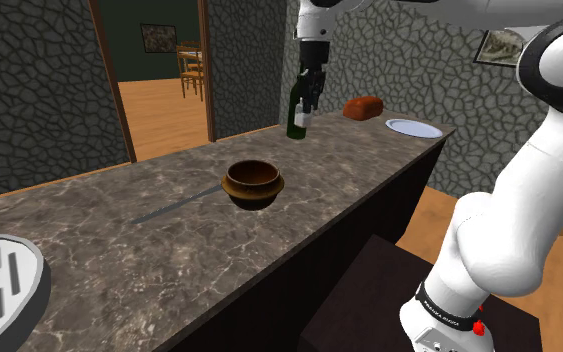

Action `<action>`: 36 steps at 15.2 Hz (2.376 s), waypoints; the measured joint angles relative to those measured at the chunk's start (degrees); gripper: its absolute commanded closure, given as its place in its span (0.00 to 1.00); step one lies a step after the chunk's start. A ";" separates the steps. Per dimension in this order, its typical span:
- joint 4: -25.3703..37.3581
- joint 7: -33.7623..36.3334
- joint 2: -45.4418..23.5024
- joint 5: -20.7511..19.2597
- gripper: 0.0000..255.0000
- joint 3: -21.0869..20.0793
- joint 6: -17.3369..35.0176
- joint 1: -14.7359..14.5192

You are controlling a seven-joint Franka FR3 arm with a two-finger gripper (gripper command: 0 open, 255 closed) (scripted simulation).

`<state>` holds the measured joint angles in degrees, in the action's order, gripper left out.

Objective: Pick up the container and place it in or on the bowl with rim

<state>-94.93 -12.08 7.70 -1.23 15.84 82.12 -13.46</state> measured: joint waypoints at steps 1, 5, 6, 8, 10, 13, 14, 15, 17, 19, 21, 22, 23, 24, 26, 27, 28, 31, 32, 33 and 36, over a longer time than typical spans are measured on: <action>-0.02 1.35 -0.21 0.28 1.00 -0.75 0.24 -0.58; 1.63 6.91 -1.27 1.40 1.00 -3.85 -0.35 -3.01; 2.03 8.14 -1.38 1.62 1.00 -4.53 -0.65 -3.55; 3.17 10.48 -2.45 2.13 1.00 -5.80 -0.67 -4.60; 5.19 13.15 -3.89 2.73 1.00 -7.23 -1.20 -5.82; 6.43 17.40 -5.10 3.37 1.00 -9.46 -1.11 -7.78; 7.28 18.57 -5.76 3.55 1.00 -10.04 -1.27 -8.32; 7.13 19.16 -6.07 3.65 1.00 -10.36 -0.79 -8.61; 5.71 19.59 -5.80 3.67 1.00 -10.60 0.38 -8.83; 3.82 19.63 -5.44 3.65 1.00 -10.65 1.92 -8.87; 1.35 19.56 -4.98 3.60 1.00 -10.66 3.92 -8.87; 0.53 19.62 -4.85 3.60 1.00 -10.69 4.61 -8.90; -0.12 19.54 -4.92 3.60 1.00 -10.67 5.34 -8.89; -1.18 19.58 -4.61 3.57 1.00 -10.70 6.09 -8.91; -2.84 19.58 -4.49 3.57 1.00 -10.74 7.64 -8.94; -3.80 19.51 -4.35 3.55 1.00 -10.72 8.45 -8.92; -5.08 19.56 -4.04 3.54 1.00 -10.77 9.42 -8.96; -7.36 19.44 -3.90 3.52 1.00 -10.75 11.56 -8.94; -7.58 19.41 -3.91 3.52 1.00 -10.73 11.79 -8.93; -7.72 19.40 -3.88 3.52 1.00 -10.73 11.90 -8.92; -7.82 19.40 -3.86 3.52 1.00 -10.73 12.01 -8.93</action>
<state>-102.75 7.32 3.84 2.29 5.11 94.13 -22.39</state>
